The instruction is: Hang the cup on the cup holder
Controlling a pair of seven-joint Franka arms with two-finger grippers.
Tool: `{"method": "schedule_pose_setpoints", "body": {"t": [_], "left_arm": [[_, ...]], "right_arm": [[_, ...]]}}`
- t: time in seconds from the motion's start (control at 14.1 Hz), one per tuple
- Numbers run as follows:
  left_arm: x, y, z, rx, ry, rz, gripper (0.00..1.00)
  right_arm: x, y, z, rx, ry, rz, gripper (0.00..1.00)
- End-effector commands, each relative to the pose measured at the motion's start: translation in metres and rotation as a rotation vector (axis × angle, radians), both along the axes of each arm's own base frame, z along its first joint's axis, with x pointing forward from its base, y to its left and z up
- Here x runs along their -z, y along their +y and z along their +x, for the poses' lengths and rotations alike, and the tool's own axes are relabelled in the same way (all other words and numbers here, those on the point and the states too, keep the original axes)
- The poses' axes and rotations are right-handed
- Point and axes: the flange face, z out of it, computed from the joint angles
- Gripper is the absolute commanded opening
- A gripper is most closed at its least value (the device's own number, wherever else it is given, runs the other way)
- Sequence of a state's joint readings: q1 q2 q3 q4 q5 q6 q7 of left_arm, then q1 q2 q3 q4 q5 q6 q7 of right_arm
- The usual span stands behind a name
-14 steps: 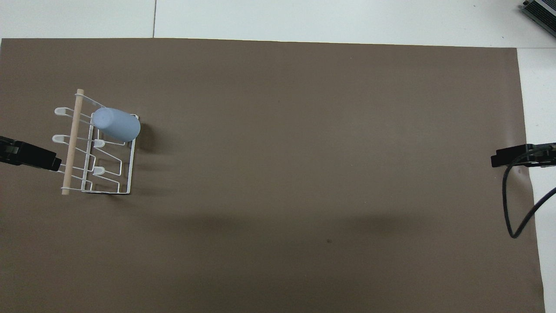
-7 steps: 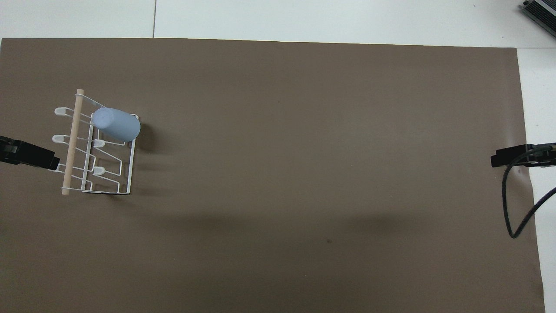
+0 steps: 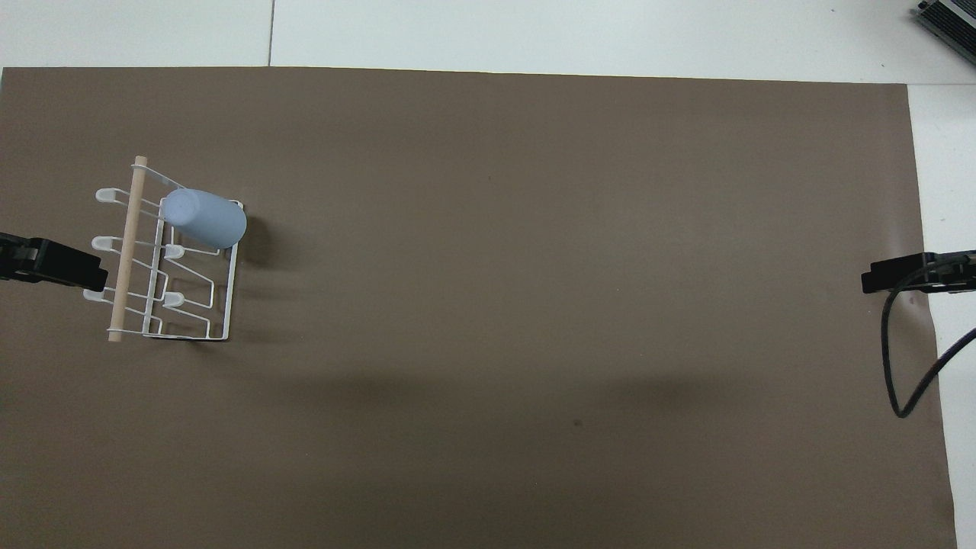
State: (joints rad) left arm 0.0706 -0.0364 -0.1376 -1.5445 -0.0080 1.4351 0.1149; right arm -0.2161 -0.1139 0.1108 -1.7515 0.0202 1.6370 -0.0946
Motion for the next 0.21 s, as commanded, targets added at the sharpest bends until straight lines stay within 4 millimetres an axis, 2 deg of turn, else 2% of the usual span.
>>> {"method": "schedule_pose_setpoints", "body": {"t": [0.0, 0.14], "left_arm": [[-0.0003, -0.0013, -0.0045, -0.016, -0.012, 0.025, 1.00], [0.0006, 0.0009, -0.0046, -0.020, -0.007, 0.024, 1.00]], "right_arm": [[-0.0025, -0.0002, -0.0061, -0.002, 0.009, -0.005, 1.00], [-0.0025, -0.0002, -0.0062, -0.002, 0.009, -0.005, 1.00]]}}
